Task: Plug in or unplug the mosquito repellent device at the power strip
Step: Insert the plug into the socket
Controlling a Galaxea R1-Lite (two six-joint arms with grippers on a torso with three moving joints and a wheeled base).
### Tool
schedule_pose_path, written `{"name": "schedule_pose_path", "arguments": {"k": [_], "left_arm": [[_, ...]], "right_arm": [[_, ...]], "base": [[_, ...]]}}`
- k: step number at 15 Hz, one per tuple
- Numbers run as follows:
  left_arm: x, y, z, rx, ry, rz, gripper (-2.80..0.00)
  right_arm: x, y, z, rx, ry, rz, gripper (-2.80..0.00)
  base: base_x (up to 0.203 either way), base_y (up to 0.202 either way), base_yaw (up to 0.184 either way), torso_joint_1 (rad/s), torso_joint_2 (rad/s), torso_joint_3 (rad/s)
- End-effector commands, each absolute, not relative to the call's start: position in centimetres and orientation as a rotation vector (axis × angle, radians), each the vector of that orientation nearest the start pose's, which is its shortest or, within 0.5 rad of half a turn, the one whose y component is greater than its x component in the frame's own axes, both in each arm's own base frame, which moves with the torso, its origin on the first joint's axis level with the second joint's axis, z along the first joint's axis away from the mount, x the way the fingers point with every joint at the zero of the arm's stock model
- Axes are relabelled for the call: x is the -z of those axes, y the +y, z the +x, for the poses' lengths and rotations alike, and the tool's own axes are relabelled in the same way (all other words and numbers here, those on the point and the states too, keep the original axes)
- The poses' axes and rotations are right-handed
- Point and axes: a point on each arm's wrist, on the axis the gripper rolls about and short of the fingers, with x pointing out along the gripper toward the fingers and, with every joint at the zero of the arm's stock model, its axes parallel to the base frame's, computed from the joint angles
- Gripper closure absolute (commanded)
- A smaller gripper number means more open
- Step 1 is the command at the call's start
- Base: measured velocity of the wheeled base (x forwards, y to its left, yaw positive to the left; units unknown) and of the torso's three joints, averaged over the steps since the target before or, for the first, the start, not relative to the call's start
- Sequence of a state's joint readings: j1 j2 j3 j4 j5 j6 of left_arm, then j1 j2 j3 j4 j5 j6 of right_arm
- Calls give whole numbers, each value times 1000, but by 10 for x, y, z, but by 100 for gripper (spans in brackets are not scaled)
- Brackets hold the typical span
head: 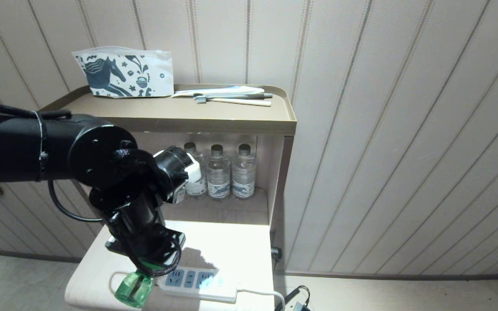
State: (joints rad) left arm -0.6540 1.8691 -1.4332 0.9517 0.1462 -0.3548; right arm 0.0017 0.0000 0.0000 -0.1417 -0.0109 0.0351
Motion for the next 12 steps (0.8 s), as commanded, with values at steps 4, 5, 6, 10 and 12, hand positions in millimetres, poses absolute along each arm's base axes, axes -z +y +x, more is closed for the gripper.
{"name": "schedule_pose_path", "arguments": {"k": [4, 5, 6, 10, 12], "left_arm": [[-167, -203, 265, 123, 1491, 143, 0], [-160, -205, 269, 92, 1519, 99, 0], [-155, -207, 272, 64, 1523, 54, 0], [-155, -203, 275, 4, 1488, -76, 0], [-157, -201, 274, -1, 1480, -74, 0]], "right_arm": [[-90, 0, -24, 6, -143, 36, 0], [-90, 0, -24, 5, -143, 36, 0], [-90, 0, -24, 7, -143, 36, 0], [-90, 0, -24, 6, -143, 36, 0], [-90, 0, -24, 7, -143, 36, 0]], "base": [[0, 0, 0, 0, 0, 0], [0, 0, 0, 0, 0, 0], [0, 0, 0, 0, 0, 0], [0, 0, 0, 0, 0, 0], [0, 0, 0, 0, 0, 0]]}}
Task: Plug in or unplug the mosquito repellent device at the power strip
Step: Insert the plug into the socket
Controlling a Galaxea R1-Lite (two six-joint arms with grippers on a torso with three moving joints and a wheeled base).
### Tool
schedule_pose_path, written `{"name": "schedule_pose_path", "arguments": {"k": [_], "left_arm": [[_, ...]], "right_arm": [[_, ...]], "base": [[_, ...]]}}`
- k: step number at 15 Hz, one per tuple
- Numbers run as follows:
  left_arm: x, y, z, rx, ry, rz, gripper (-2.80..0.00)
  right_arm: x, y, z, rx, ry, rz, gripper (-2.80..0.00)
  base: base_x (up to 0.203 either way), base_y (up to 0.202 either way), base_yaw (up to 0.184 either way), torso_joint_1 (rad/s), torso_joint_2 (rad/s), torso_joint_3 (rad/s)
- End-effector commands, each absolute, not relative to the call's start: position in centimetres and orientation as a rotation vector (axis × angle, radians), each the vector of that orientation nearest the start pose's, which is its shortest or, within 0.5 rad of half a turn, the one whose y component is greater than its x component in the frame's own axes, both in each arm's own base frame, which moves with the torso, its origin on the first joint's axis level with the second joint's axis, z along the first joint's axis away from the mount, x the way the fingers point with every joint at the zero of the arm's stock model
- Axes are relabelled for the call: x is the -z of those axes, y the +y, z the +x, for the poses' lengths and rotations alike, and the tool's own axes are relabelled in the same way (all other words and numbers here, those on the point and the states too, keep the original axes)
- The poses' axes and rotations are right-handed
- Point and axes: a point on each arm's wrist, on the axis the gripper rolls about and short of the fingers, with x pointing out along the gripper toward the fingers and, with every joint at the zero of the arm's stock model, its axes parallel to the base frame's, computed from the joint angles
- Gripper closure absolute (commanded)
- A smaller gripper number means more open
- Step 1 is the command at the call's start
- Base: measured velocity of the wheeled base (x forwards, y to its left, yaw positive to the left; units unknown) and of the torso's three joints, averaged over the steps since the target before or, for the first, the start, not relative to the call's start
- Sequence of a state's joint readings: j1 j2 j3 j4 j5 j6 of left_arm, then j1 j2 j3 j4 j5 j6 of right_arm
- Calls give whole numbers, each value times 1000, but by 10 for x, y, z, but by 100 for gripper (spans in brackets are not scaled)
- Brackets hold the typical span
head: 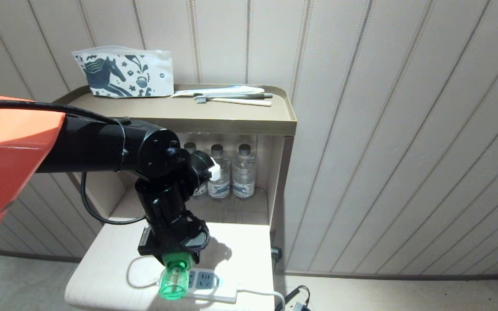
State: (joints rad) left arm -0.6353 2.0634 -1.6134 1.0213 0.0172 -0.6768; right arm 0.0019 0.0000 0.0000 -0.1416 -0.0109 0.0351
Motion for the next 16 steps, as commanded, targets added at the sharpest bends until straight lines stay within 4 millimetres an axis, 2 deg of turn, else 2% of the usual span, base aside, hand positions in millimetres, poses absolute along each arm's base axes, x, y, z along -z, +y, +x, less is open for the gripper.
{"name": "schedule_pose_path", "arguments": {"k": [1, 4, 7, 9, 13, 16], "left_arm": [[-156, -200, 273, -8, 1487, -69, 0], [-156, -193, 274, 4, 1481, -59, 0], [-144, -180, 286, -3, 1477, -51, 0], [-132, -179, 292, 39, 1455, -25, 0], [-122, -179, 299, 52, 1457, -9, 0], [-123, -175, 301, 45, 1458, -14, 0]], "right_arm": [[-90, 0, -24, 6, -143, 36, 0], [-90, 0, -24, 5, -143, 36, 0], [-90, 0, -24, 5, -143, 36, 0], [-90, 0, -24, 5, -143, 36, 0], [-90, 0, -24, 7, -143, 36, 0], [-90, 0, -24, 7, -143, 36, 0]], "base": [[0, 0, 0, 0, 0, 0], [0, 0, 0, 0, 0, 0], [0, 0, 0, 0, 0, 0], [0, 0, 0, 0, 0, 0], [0, 0, 0, 0, 0, 0], [0, 0, 0, 0, 0, 0]]}}
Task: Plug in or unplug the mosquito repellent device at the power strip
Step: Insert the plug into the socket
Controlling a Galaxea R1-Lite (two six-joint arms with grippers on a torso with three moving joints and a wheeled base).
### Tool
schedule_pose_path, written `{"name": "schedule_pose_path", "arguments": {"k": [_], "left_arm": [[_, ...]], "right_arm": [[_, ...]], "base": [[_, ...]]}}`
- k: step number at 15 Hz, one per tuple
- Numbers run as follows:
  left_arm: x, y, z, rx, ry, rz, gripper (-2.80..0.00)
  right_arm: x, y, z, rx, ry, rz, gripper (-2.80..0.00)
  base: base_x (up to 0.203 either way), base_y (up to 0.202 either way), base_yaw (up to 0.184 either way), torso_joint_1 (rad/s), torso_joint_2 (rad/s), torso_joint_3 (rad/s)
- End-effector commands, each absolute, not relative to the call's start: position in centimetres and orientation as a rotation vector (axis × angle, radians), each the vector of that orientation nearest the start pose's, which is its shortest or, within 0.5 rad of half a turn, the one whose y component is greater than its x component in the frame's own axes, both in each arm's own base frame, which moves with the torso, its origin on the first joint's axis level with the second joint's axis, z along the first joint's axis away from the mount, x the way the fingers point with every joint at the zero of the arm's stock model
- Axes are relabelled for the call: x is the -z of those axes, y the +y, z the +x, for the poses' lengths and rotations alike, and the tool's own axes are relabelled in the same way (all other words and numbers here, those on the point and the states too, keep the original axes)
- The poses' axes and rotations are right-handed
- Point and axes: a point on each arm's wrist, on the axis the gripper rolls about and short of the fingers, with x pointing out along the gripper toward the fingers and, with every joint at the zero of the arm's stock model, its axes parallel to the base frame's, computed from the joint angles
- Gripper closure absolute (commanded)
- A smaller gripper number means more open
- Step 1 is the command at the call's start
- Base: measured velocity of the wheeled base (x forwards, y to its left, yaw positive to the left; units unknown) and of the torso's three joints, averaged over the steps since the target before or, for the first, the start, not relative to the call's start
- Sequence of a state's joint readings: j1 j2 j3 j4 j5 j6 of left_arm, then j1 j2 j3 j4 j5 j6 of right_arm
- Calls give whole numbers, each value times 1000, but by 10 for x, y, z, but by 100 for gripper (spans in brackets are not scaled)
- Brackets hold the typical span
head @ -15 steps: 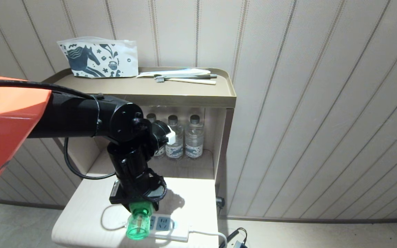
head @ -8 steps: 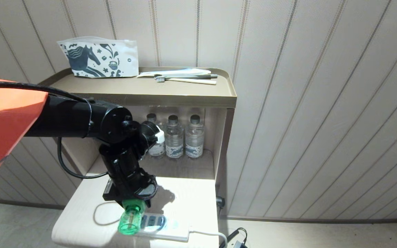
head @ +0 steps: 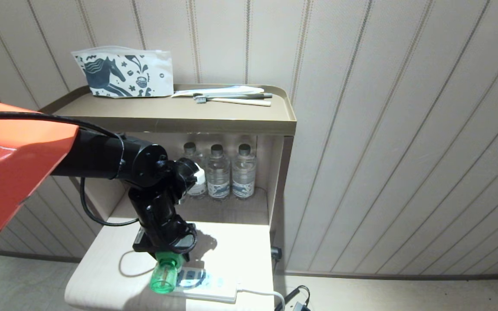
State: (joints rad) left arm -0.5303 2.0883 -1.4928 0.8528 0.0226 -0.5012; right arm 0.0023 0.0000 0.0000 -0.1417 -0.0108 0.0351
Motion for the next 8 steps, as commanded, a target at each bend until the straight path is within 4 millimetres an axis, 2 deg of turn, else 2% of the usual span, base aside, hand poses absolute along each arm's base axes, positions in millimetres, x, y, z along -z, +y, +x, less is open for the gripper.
{"name": "schedule_pose_path", "arguments": {"k": [1, 8], "left_arm": [[-123, -173, 301, 46, 1459, -10, 0], [-114, -174, 305, 39, 1476, 0, 0]], "right_arm": [[-90, 0, -24, 7, -143, 36, 0], [-90, 0, -24, 5, -143, 36, 0]], "base": [[0, 0, 0, 0, 0, 0], [0, 0, 0, 0, 0, 0]]}}
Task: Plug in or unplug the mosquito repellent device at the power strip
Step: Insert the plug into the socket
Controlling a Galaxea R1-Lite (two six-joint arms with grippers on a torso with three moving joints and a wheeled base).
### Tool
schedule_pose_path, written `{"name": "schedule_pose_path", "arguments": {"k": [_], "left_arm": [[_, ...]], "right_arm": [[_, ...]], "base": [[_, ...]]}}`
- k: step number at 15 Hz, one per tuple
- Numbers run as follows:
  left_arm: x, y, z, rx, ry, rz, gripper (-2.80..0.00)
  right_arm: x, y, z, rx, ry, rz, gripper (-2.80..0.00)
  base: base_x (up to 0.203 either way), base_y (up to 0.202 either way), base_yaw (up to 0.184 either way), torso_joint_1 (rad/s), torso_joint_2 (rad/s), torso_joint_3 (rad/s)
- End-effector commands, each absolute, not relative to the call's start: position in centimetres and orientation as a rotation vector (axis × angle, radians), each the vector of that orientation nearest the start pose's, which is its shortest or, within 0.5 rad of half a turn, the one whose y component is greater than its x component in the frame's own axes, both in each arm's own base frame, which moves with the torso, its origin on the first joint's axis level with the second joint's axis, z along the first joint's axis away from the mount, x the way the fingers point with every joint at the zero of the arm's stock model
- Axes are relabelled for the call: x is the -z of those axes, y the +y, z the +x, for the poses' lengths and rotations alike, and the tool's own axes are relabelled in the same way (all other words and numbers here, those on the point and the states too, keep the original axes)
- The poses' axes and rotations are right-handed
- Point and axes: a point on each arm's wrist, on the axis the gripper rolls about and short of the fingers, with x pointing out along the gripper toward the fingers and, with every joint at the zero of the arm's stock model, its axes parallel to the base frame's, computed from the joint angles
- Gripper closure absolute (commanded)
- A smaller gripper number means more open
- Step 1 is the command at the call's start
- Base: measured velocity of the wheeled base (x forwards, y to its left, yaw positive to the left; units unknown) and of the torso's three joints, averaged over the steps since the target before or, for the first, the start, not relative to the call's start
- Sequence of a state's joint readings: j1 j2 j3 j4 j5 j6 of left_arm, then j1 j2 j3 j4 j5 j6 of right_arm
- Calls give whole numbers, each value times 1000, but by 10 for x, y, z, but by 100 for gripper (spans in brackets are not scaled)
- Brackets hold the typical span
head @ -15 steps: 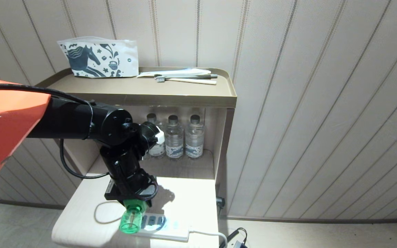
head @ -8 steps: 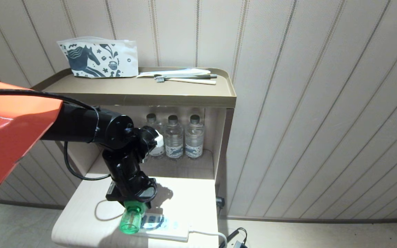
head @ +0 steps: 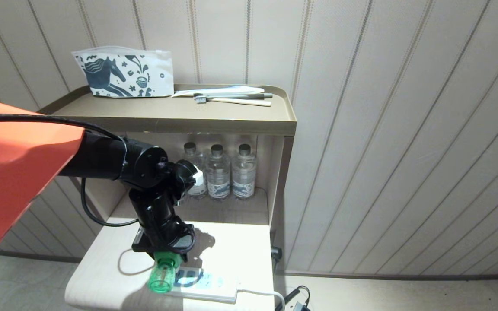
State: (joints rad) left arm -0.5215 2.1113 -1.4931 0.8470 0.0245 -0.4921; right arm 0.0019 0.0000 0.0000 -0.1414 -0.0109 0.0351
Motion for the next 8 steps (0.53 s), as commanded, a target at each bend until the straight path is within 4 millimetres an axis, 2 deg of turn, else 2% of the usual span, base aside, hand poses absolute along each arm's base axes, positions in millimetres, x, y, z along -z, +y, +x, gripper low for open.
{"name": "schedule_pose_path", "arguments": {"k": [1, 8], "left_arm": [[-114, -174, 305, 37, 1476, -1, 0], [-118, -175, 305, 47, 1460, -8, 0]], "right_arm": [[-90, 0, -24, 7, -143, 36, 0], [-90, 0, -24, 7, -143, 36, 0]], "base": [[0, 0, 0, 0, 0, 0], [0, 0, 0, 0, 0, 0]]}}
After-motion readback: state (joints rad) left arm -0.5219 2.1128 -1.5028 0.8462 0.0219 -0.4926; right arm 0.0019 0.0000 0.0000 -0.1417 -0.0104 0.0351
